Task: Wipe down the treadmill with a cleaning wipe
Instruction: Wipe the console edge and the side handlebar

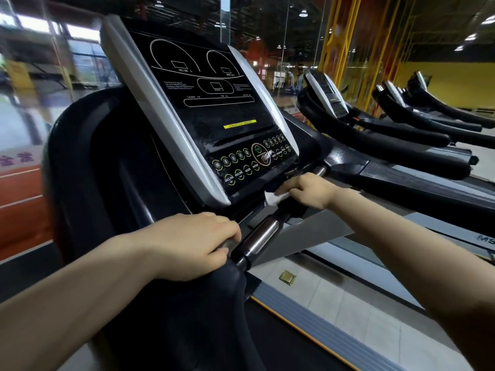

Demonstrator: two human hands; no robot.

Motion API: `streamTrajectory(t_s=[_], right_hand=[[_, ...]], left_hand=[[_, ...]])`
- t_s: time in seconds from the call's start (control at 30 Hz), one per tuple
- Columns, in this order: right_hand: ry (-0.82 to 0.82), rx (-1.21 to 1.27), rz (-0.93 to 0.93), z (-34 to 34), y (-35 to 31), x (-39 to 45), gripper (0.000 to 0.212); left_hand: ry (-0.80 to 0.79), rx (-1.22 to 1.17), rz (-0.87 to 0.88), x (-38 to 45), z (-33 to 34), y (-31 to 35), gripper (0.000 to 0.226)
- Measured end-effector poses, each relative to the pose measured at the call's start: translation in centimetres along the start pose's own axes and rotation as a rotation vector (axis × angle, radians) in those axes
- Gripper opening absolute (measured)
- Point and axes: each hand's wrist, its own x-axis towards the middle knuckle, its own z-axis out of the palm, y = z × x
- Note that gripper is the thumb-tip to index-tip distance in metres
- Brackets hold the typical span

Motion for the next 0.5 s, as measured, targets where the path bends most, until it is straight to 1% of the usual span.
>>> streamTrajectory(t_s=[0.03, 0.07, 0.1, 0.17, 0.2, 0.23, 0.37, 0.4, 0.43, 0.47, 0.5], right_hand=[[-0.069, 0.000, -0.038, -0.2, -0.1, 0.0, 0.046], [-0.103, -0.012, -0.039, -0.4, -0.1, 0.3, 0.045], [-0.099, -0.018, -0.006, -0.6, 0.4, 0.8, 0.042], [0.009, 0.040, 0.127, -0.8, 1.8, 1.8, 0.035], [0.086, 0.160, 0.212, -0.7, 2.6, 2.1, 0.032], [0.156, 0.338, 0.288, -0.3, 3.4, 2.1, 0.031], [0.425, 0.967, 0.468, 2.3, 4.9, 0.1, 0.023], [0.469, 1.170, 0.483, 3.3, 5.2, -0.7, 0.023], [0.506, 1.322, 0.476, 4.4, 5.2, -1.3, 0.027], [0.554, 1.442, 0.461, 5.6, 4.7, -1.8, 0.033], [0.645, 1.544, 0.472, 6.7, 3.9, -1.9, 0.039]], left_hand=[[-0.004, -0.006, -0.003, 0.0, 0.0, 0.0, 0.021], [-0.007, -0.011, -0.005, -0.1, 0.0, 0.1, 0.021], [-0.008, -0.015, -0.008, -0.1, 0.0, 0.1, 0.021], [-0.004, -0.017, -0.013, -0.1, 0.0, 0.2, 0.023], [-0.002, -0.022, -0.014, -0.1, 0.0, 0.2, 0.023], [-0.001, -0.023, -0.012, -0.1, 0.0, 0.2, 0.024], [0.016, -0.027, 0.010, -0.1, 0.1, 0.1, 0.023], [0.020, -0.029, 0.011, -0.1, 0.0, 0.1, 0.023], [0.024, -0.028, 0.011, -0.1, 0.0, 0.1, 0.023], [0.027, -0.025, 0.009, -0.1, 0.0, 0.0, 0.023], [0.029, -0.020, 0.007, -0.1, 0.1, 0.0, 0.023]])
